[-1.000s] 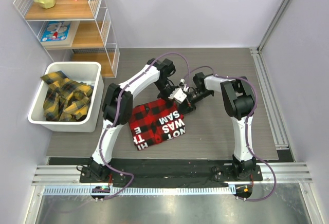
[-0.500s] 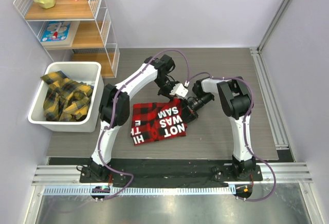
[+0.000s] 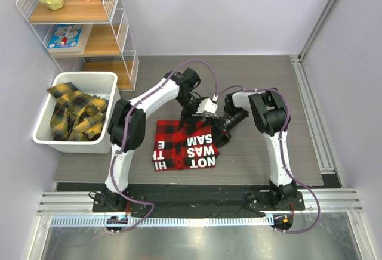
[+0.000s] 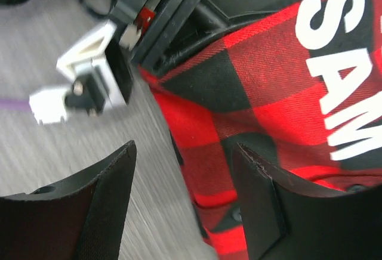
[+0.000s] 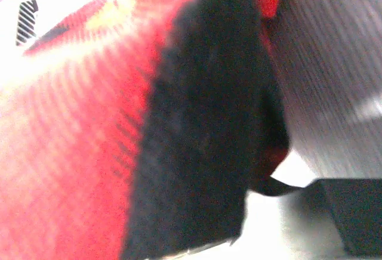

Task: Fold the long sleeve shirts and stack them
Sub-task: Fold the shirt

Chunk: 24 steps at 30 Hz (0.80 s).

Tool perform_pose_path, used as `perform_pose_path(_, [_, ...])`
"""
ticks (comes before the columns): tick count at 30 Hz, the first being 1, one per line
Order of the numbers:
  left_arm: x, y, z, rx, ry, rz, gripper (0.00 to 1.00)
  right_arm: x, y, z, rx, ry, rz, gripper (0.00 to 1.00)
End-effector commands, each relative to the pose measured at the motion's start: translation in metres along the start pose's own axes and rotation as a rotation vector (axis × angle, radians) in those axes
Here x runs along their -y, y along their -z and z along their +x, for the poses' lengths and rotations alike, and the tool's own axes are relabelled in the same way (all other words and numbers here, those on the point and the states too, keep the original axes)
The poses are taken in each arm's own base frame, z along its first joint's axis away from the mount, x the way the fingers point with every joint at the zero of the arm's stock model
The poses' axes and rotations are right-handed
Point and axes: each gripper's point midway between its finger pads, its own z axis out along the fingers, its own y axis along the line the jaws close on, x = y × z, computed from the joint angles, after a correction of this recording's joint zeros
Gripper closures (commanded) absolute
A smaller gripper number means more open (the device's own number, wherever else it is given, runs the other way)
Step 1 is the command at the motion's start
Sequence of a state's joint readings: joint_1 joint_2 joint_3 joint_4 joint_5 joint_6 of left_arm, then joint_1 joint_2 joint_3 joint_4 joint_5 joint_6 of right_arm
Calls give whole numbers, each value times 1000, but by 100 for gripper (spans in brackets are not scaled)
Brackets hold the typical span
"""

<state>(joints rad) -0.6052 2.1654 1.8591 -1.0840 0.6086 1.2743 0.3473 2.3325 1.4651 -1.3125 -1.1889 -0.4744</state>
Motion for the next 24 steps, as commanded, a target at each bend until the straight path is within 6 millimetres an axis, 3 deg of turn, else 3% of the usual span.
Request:
perform_pose_path(1, [-9,60,-47,128,95,-188,33,-36,25,7,47,47,-12,50])
perform_pose_path(5, [10,53,-21,65,241,-218,30,-25,50,4,132,72,102,45])
perform_pose_path(8, [17,47,0,9,392,-196,29,-4,70,11,167,66,170,43])
perform_pose_path(10, [8,54,-7,34,462,-194,28,-3,81,17,223,29,116,40])
perform_pose_path(12, [-8,52,-13,56,505,-186,27,-10,86,18,275,31,67,27])
perform_pose_path(13, [-13,49,-19,83,509,-166,27,-16,87,16,307,26,16,25])
perform_pose_path(14, [-6,47,-21,86,532,-115,28,-19,86,15,322,-14,2,22])
perform_pose_path(15, [-4,30,-14,80,559,-52,30,-20,91,3,374,37,19,22])
perform_pose_path(16, [-15,36,-26,113,548,-57,31,-16,93,-4,402,34,54,22])
perform_pose_path(17, [-6,33,-28,114,594,1,34,-11,91,-6,430,-67,66,22])
perform_pose_path(18, [-6,28,-28,119,604,30,36,-4,97,-22,489,12,106,24])
perform_pose_path(20, [-5,19,-29,139,629,89,38,5,101,-31,553,-16,158,34])
perform_pose_path(21, [-4,16,-29,142,639,100,38,7,107,-43,601,-11,175,45])
perform_pose_path(24, [4,9,-29,164,668,141,36,26,117,-64,676,-55,243,53])
